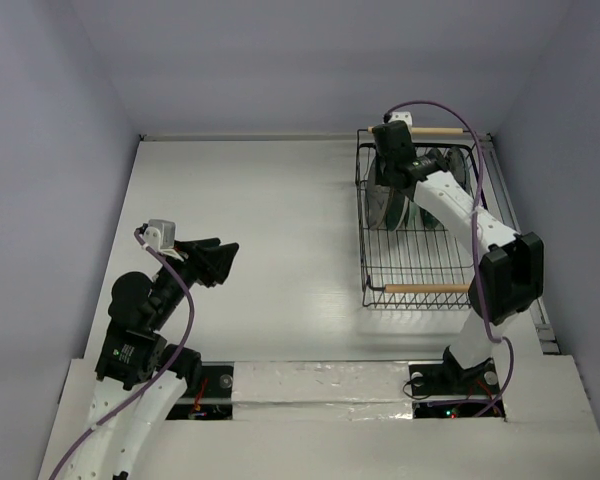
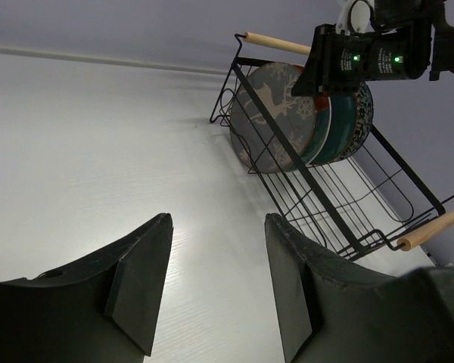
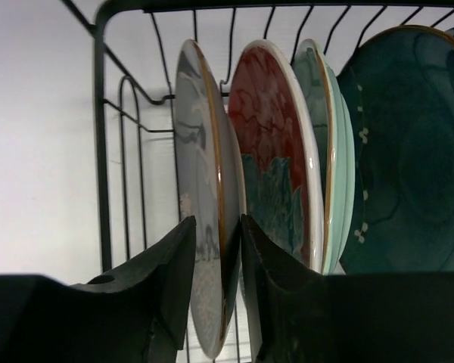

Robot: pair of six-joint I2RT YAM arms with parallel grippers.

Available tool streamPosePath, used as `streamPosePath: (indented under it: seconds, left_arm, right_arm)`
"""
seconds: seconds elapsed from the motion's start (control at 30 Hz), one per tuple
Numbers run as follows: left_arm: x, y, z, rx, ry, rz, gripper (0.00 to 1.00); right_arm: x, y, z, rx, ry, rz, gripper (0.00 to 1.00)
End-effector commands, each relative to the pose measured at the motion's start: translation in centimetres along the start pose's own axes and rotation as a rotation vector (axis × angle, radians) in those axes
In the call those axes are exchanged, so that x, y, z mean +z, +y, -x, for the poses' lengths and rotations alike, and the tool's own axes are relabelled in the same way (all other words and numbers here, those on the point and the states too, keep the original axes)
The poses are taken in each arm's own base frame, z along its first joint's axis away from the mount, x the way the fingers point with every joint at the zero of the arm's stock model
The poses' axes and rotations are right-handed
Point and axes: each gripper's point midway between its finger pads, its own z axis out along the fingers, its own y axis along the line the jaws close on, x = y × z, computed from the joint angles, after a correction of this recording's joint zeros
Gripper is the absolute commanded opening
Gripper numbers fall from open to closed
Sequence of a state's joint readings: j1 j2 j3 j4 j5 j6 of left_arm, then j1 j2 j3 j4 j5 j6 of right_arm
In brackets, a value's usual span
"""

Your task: Unload the plates from the dish rack

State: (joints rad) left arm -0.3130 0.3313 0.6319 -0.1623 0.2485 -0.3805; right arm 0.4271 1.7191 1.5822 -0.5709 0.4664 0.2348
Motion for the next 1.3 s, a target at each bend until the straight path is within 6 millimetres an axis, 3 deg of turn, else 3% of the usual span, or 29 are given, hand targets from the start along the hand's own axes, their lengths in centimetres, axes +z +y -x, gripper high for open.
streamPosePath:
  seconds: [0.0, 0.13, 0.2, 0.37, 0.5, 0.73, 1.0, 1.13, 1.2, 1.27]
  left_arm:
    - [-0.3, -0.9, 1.7, 0.011, -0.057, -0.027, 0.49]
    - [-0.4, -1.0, 1.8, 0.014, -0.062, -0.031, 0.48]
    - [-0.4, -1.0, 1.8, 0.014, -0.061, -0.032, 0.48]
    - [-0.4, -1.1, 1.8, 0.015, -0.063, -0.035, 0.48]
    - [-0.5, -1.1, 1.8, 0.014, -0.064, -0.037, 0.48]
    - [-0.5, -1.0, 1.9, 0.015, -0.068, -0.032, 0.48]
    - [-0.5, -0.7, 1.9, 0.009, -0.071, -0.012, 0.48]
    - [-0.5, -0.4, 2.1, 0.003, -0.077, 0.007, 0.48]
    - [-0.6, -0.3, 2.0, 0.002, -0.076, 0.011, 0.48]
    - [-0.6, -0.2, 2.1, 0.0, -0.078, 0.019, 0.48]
  right_arm:
    - [0.1, -0.4, 1.4, -0.01, -0.03, -0.053, 0.35]
    - [1.0, -1.2, 1.2, -0.036, -0.02, -0.124, 0.32]
    - [1.2, -1.5, 1.4, -0.043, -0.028, -0.149, 0.23]
    - [0.2, -1.5, 2.7, -0.06, -0.058, -0.177, 0.01]
    - [-1.4, -1.9, 4.4, -0.082, -0.105, -0.228, 0.0]
    - [-7.3, -2.3, 9.3, -0.076, -0.253, -0.286, 0.0]
    - [-17.7, -4.6, 14.1, 0.061, -0.449, -0.241, 0.0]
    - [-20.7, -2.9, 14.7, 0.095, -0.508, -0.155, 0.0]
    - [-21.3, -0.3, 14.8, 0.11, -0.525, -0.062, 0.0]
    - [-20.7, 3.4, 14.5, 0.12, -0.513, 0.095, 0.0]
